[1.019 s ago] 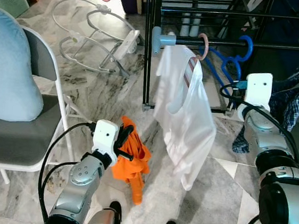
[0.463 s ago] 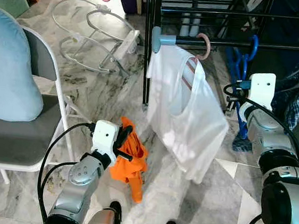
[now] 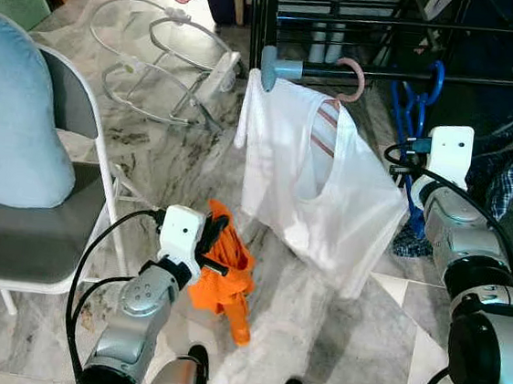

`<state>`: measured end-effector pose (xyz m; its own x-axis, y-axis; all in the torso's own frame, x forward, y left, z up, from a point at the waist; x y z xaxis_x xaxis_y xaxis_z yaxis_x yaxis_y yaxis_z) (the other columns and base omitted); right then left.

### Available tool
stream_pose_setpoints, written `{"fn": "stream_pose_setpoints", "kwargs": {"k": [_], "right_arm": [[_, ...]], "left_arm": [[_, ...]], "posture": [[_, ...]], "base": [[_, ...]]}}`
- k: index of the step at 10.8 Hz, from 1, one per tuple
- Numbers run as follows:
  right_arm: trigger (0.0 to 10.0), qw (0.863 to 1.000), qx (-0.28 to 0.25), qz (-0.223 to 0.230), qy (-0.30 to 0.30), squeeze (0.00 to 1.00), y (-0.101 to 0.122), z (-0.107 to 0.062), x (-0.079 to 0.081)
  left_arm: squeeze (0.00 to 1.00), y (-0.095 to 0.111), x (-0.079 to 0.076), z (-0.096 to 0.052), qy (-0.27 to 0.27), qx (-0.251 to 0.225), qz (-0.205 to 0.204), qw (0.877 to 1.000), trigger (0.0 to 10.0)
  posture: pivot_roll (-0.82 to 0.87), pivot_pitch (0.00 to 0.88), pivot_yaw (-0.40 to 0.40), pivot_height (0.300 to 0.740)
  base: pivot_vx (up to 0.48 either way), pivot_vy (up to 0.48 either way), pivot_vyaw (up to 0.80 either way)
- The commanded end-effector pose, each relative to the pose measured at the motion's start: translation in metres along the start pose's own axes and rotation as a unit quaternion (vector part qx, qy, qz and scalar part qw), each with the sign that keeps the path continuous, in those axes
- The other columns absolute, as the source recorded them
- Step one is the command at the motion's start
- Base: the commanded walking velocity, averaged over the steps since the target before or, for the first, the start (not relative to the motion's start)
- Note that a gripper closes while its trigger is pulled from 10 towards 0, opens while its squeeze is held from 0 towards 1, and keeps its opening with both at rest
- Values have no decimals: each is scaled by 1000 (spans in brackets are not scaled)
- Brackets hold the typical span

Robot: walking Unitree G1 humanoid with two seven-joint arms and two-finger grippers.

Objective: Hang hanger

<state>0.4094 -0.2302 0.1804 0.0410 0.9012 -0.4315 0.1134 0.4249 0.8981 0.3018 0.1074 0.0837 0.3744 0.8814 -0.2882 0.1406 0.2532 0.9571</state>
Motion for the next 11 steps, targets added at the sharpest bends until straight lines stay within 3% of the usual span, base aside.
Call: {"fn": "stream_pose_setpoints", "kwargs": {"k": [1, 2, 3, 4, 6, 7, 8, 9, 10, 11], "right_arm": [[0, 1000, 26, 6, 8, 0, -12, -2, 1], [3725, 999, 31, 5, 11, 0, -15, -3, 3], [8549, 999, 37, 7, 11, 0, -18, -3, 4], [10000, 999, 38, 8, 8, 1000, -18, -3, 3], [10000, 999, 39, 1, 3, 1000, -15, -2, -2], [10000, 999, 40, 0, 0, 941, -14, -2, -3], [10000, 999, 37, 0, 2, 0, -11, -1, -3], [3765, 999, 36, 2, 4, 0, -11, -1, -2], [235, 999, 37, 2, 7, 0, -11, -1, -1], [0, 999, 35, 1, 13, 0, -10, -1, 0]], "left_arm": [[0, -4, 1, -1, 0, 13, 8, 1000, 10000], [0, -4, 0, 0, -2, 15, 9, 1000, 10000], [0, -4, 0, 0, -3, 16, 9, 1000, 10000], [0, -5, -1, 0, -4, 17, 9, 1000, 10000], [0, -6, -2, 1, -5, 19, 9, 1000, 10000], [0, -6, -2, 1, -5, 19, 9, 1000, 10000], [0, -6, -2, 0, -4, 19, 9, 1000, 10000], [0, -6, -2, 0, -4, 19, 9, 1000, 10000], [0, -6, -2, 0, -3, 19, 8, 1000, 10000], [0, -7, -2, 0, -3, 19, 8, 1000, 10000]], "posture": [[58, 213, 74, 740], [57, 213, 74, 740], [57, 213, 74, 740], [55, 213, 75, 740], [55, 212, 73, 740], [56, 212, 72, 740], [58, 211, 70, 740], [59, 211, 69, 740], [59, 211, 67, 740], [59, 211, 67, 740]], "base": [[0, 0, 0], [0, 0, 0], [0, 0, 0], [0, 0, 0], [0, 0, 0], [0, 0, 0], [0, 0, 0], [0, 0, 0], [0, 0, 0], [0, 0, 0]]}}
Point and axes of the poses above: a point about 5 cm out from each wrist's last joint towards the gripper, its own z axis pointing out of the wrist towards the gripper, its own y axis along the axis of the wrist's last joint, x = y × z, the point moved 1 cm from there along z, pointing out of the wrist towards the gripper, and after that the axes turned 15 degrees about -z, right-handed, at the moved point
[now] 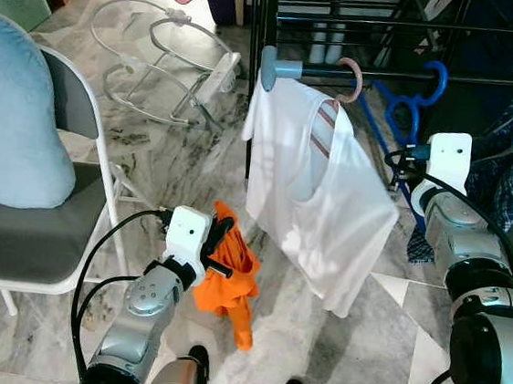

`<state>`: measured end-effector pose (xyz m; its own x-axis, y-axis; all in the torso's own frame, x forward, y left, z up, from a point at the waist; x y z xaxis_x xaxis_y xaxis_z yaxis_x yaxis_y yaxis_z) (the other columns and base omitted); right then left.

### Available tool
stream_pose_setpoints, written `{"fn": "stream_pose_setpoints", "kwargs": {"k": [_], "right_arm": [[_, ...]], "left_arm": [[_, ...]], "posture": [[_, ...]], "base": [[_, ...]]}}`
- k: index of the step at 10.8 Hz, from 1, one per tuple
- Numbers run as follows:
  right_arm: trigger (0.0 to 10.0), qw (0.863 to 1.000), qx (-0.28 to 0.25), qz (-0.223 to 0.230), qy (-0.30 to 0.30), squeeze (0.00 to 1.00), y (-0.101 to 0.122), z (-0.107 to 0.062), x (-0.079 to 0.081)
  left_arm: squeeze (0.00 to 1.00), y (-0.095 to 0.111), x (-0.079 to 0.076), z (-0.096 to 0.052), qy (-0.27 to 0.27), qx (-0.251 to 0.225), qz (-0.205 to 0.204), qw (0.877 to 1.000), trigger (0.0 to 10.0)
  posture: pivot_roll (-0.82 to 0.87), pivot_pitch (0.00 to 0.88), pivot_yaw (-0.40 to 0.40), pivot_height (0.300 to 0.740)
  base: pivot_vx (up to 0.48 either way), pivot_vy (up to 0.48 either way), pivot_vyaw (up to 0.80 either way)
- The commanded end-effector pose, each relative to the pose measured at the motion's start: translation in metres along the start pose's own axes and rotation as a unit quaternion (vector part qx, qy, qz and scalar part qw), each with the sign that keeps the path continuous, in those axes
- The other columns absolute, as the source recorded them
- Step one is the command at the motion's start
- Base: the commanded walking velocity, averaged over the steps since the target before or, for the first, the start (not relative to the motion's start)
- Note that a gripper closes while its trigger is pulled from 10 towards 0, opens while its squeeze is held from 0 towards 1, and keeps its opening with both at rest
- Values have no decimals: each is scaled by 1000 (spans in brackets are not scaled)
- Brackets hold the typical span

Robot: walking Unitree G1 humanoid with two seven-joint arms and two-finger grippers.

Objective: Hang hanger

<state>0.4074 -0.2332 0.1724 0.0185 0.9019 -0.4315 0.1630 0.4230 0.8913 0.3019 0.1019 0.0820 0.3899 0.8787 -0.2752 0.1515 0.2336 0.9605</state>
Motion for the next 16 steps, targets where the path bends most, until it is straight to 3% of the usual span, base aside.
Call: {"fn": "stream_pose_setpoints", "kwargs": {"k": [1, 6, 9, 11, 12, 13, 14, 16], "right_arm": [[0, 1000, 10, 0, 4, 0, -1, 0, -2], [0, 1000, 12, -11, 3, 0, -2, 0, -8], [0, 998, -57, -8, -23, 0, 15, -1, -12], [549, 992, -104, -51, -48, 0, 7, -12, -13], [2902, 992, -110, -51, -44, 0, -12, -23, -9], [8000, 992, -112, -52, -41, 0, -23, -30, -8], [10000, 991, -115, -52, -44, 0, -41, -43, -6], [10000, 993, -105, -42, -36, 0, -61, -61, -2]], "left_arm": [[0, -4, 2, -2, 4, 11, 0, 1000, 10000], [0, -6, 0, 0, 5, 13, -3, 1000, 10000], [0, -5, 2, 4, 13, 9, 0, 1000, 10000], [0, -7, -4, 7, 0, 13, -1, 1000, 10000], [0, -9, -6, 5, -3, 17, 2, 1000, 10000], [0, -10, -5, 4, 3, 17, 2, 1000, 10000], [0, -13, -5, 7, 10, 19, 1, 1000, 10000], [0, -16, -13, 19, 6, 23, 13, 1000, 10000]], "posture": [[58, 211, 63, 740], [50, 200, 52, 740], [39, 191, 53, 740], [1, 198, 69, 740], [-14, 224, 92, 740], [-38, 233, 103, 740], [-81, 227, 106, 740], [-121, 202, 100, 740]], "base": [[0, 0, 0], [0, 0, 0], [0, 0, 0], [0, 0, 0], [0, 0, 0], [0, 0, 0], [0, 0, 0], [0, 0, 0]]}}
Point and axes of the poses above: a point about 5 cm out from each wrist's last joint towards the gripper, its own z axis pointing out of the wrist towards the gripper, its own y axis along the axis of the wrist's last joint, x = y × z, the point moved 1 cm from there along z, pointing out of the wrist towards the gripper, and after that the axes turned 15 degrees about -z, right-handed, at the moved point
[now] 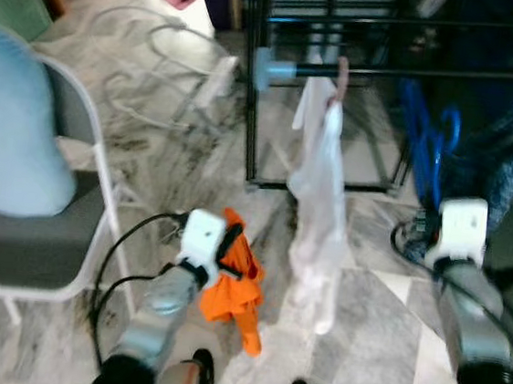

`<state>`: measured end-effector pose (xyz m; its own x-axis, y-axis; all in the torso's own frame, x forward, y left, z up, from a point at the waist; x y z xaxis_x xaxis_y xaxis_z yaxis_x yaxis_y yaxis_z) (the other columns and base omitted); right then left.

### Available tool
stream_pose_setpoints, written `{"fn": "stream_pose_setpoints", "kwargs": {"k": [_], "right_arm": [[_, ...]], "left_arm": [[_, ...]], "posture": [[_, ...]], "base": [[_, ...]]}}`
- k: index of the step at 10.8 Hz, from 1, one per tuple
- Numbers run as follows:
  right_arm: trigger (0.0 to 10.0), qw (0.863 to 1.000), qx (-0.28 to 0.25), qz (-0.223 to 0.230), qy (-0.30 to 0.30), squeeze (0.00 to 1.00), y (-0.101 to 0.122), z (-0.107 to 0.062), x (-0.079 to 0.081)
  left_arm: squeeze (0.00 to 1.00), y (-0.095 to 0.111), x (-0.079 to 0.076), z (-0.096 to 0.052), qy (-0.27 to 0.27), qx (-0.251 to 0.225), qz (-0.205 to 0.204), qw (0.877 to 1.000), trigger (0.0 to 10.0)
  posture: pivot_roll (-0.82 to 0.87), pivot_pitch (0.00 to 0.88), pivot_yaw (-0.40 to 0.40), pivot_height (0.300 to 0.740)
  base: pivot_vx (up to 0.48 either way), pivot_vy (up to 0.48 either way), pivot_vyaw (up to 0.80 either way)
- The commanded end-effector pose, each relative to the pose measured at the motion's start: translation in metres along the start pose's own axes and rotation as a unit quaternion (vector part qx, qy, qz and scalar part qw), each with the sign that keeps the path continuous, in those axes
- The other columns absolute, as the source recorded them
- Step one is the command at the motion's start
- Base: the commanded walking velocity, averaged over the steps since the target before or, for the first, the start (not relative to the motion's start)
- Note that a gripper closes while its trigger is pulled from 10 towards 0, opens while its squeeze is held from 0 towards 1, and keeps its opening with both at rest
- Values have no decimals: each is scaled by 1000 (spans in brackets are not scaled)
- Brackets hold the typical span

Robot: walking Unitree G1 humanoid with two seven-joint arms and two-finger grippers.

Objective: Hang hanger

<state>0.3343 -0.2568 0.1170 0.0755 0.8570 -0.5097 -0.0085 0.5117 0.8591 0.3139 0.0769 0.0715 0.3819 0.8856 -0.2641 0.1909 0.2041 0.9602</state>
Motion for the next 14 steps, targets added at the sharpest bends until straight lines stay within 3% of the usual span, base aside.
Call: {"fn": "stream_pose_setpoints", "kwargs": {"k": [1, 2, 5, 7, 9, 12, 14], "right_arm": [[10000, 1000, -2, 19, -4, 0, 0, -3, -1], [10000, 998, 29, 61, 3, 0, -17, -15, 7], [10000, 993, 55, 80, 63, 0, -33, -50, 40], [10000, 991, 72, 104, 41, 0, -39, -61, 55], [10000, 990, 74, 108, 56, 0, -37, -71, 76], [10000, 983, 85, 118, 108, 0, -35, -70, 103], [10000, 983, 92, 132, 90, 0, -33, -64, 105]], "left_arm": [[0, 0, 0, 1, 3, -3, 8, 1000, 10000], [0, -1, -2, 5, 2, -4, 9, 1000, 10000], [0, -11, -6, 13, 6, 12, 29, 999, 10000], [0, -21, 0, 9, 23, 26, 41, 999, 10000], [0, -33, 11, 1, 42, 42, 53, 997, 10000], [0, -36, 19, 1, 92, 38, 30, 995, 10000], [0, -42, 13, -1, 69, 49, 51, 995, 10000]], "posture": [[-141, 191, 98, 740], [-187, 161, 90, 740], [-240, 112, 93, 740], [-231, 90, 90, 740], [-207, 48, 66, 740], [-180, 31, 43, 740], [-172, 27, 39, 740]], "base": [[0, 0, 0], [0, 0, 0], [0, 0, 0], [0, 0, 0], [0, 0, 0], [-165, 0, 0], [-251, 0, 0]]}}
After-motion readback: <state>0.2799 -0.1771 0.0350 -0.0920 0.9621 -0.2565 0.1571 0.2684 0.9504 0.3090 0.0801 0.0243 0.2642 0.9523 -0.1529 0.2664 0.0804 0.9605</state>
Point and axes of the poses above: a point about 5 cm out from each wrist's last joint towards the gripper, its own z axis pointing out of the wrist towards the gripper, its own y axis along the axis of the wrist's last joint, x = y × z, the point moved 1 cm from there along z, pointing out of the wrist towards the gripper, and after that the axes turned 15 degrees about -z, right-handed, at the moved point
